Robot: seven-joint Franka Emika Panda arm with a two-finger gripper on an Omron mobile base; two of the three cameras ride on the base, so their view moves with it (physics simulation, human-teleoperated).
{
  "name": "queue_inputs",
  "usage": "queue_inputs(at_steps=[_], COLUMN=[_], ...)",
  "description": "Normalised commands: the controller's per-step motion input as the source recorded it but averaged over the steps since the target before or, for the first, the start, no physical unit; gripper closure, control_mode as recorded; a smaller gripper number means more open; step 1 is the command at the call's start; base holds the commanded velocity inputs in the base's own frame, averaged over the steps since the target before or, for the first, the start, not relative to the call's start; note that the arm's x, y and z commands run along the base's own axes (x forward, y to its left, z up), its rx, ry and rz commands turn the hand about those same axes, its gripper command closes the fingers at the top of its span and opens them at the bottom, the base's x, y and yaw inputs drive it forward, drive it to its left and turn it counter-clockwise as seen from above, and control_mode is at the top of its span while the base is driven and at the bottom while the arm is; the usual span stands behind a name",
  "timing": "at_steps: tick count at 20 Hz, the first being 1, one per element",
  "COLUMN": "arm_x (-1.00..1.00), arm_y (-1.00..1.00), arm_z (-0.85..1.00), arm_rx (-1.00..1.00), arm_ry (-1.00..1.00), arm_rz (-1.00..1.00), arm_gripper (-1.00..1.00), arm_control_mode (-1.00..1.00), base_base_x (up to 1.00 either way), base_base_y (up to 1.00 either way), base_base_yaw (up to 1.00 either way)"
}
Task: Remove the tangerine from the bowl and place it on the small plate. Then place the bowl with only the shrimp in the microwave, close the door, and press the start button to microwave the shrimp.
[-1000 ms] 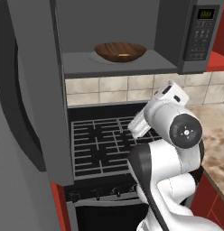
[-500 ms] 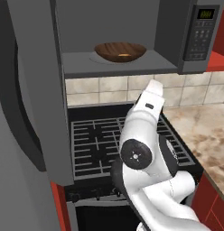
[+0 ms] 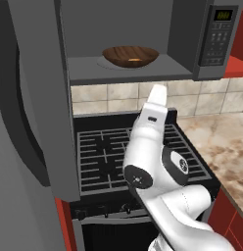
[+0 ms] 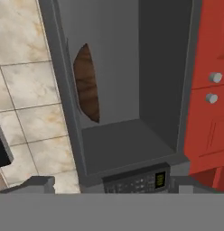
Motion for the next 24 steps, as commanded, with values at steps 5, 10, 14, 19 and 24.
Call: queue_inputs(at_steps=[5,10,14,19,24], arm_x=[-0.55,0.32,0.02,-0.49,-0.34], arm_y=[0.11,0.03,0.0,0.0,0.01], arm_z=[-0.13,-0.4,-0.59,-0.69,-0.57], arm_rx=[-0.15,-0.04,-0.04,-0.06,-0.06], arm_ry=[-0.25,-0.03,-0.1,-0.08,-0.03], arm_rz=[-0.01,-0.03,-0.04,-0.05,-0.07], arm_gripper=[-1.0,-1.0,-1.0,-1.0,-1.0], arm_control_mode=[-1.0,-1.0,-1.0,-1.0,-1.0], base_base_x=[0.0,0.0,0.0,0.0,0.0], base_base_y=[0.0,0.0,0.0,0.0,0.0], base_base_yaw=[0.0,0.0,0.0,0.0,0.0])
